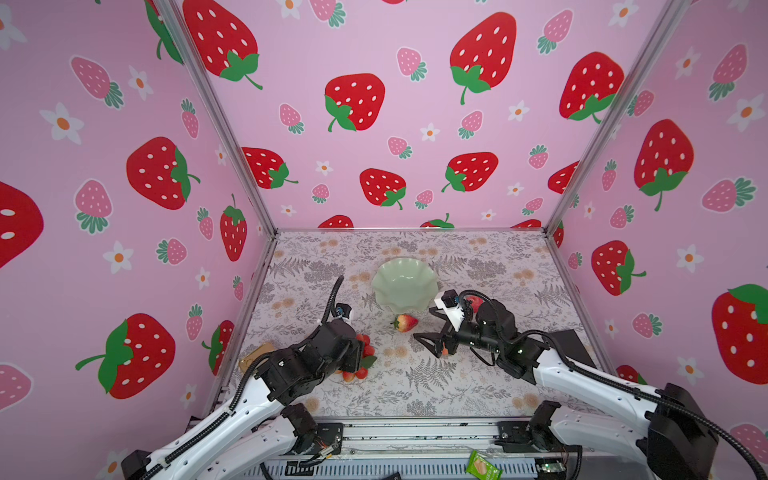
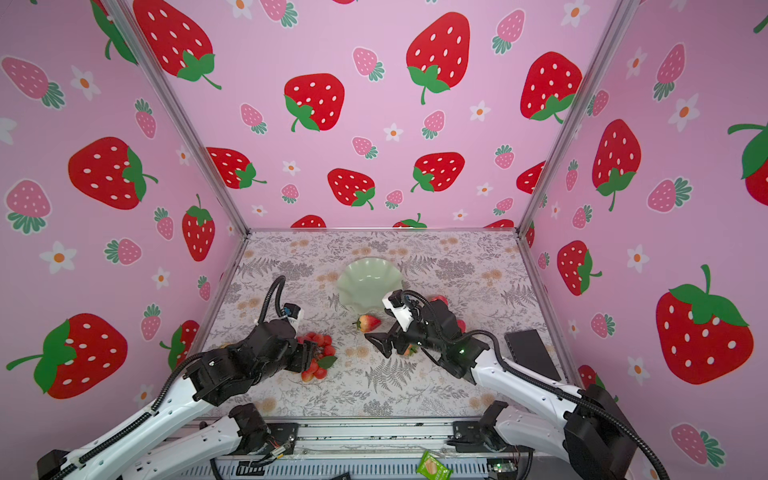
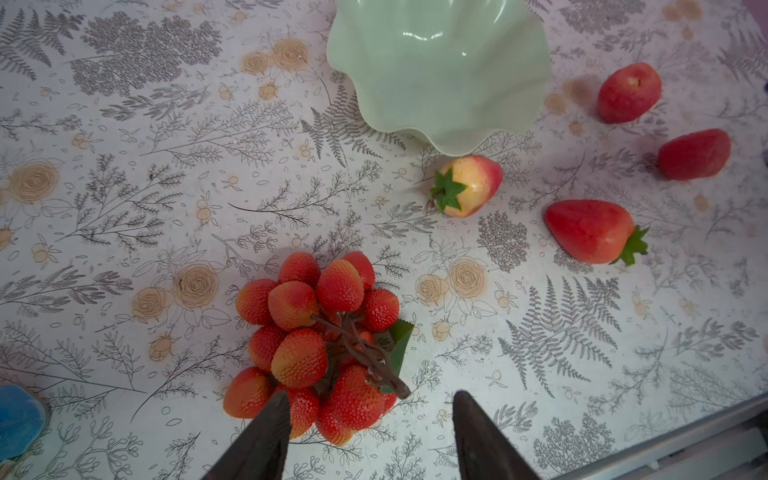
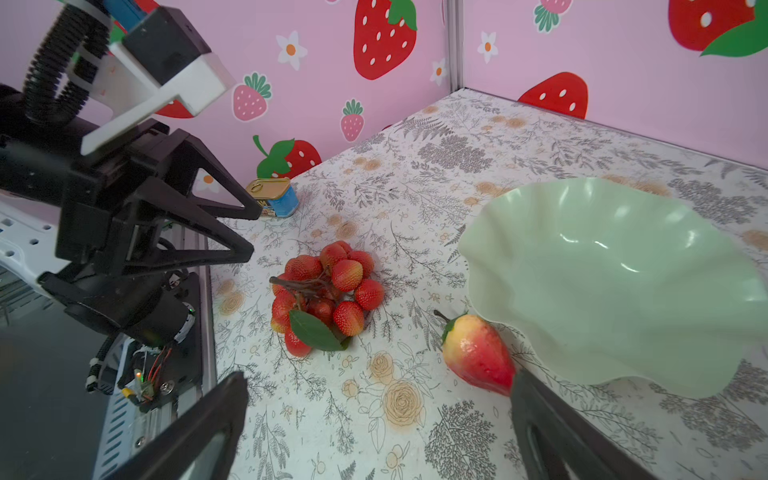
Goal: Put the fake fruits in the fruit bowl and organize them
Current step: 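Grasp the lychee bunch stem with the left gripper while the right gripper hovers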
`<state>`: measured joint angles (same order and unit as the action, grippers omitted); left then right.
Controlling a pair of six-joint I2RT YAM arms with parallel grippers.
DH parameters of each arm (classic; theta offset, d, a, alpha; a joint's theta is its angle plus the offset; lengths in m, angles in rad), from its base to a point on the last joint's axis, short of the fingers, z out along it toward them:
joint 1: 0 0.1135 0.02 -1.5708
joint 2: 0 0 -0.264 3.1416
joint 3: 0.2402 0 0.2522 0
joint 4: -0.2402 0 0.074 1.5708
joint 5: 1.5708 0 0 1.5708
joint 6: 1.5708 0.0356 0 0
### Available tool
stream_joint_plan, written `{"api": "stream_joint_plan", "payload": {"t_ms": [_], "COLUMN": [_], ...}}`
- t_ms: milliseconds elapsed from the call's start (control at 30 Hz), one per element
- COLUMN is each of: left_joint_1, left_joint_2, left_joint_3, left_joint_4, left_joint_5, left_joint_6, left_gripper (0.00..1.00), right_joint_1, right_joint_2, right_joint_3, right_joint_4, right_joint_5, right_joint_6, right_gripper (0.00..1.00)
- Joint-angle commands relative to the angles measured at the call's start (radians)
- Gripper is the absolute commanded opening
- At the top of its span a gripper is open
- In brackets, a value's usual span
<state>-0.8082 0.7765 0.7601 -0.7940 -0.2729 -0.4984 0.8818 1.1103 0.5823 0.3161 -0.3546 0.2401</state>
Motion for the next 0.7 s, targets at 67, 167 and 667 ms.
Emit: {"api": "stream_joint_plan", "payload": {"t_ms": [67, 167, 667], "left_joint_1": [-0.068, -0.081, -0.087], "left_joint_2": [0.102, 0.182, 0.323], "left_joint_3": [0.025, 0.057, 0.047], "left_joint_4": [-0.025, -0.086, 0.014], "left_joint_5": [-0.051, -0.122, -0.162], "left_joint_6": [-0.049, -0.092, -0.092], "left_gripper": [0.63, 0.62, 0.46], "right_joint_1": [0.005, 0.007, 0.008], "right_joint_2": [0.032, 0.041, 0.029], "right_joint_3": [0.016, 0.026, 0.017], "right_joint_4": [0.033, 0.025, 0.004], "right_joint_5": [-0.048, -0.054, -0.026], "right_joint_6": [0.012, -0.003, -0.071], "right_gripper": [0.99, 0.99, 0.99]}}
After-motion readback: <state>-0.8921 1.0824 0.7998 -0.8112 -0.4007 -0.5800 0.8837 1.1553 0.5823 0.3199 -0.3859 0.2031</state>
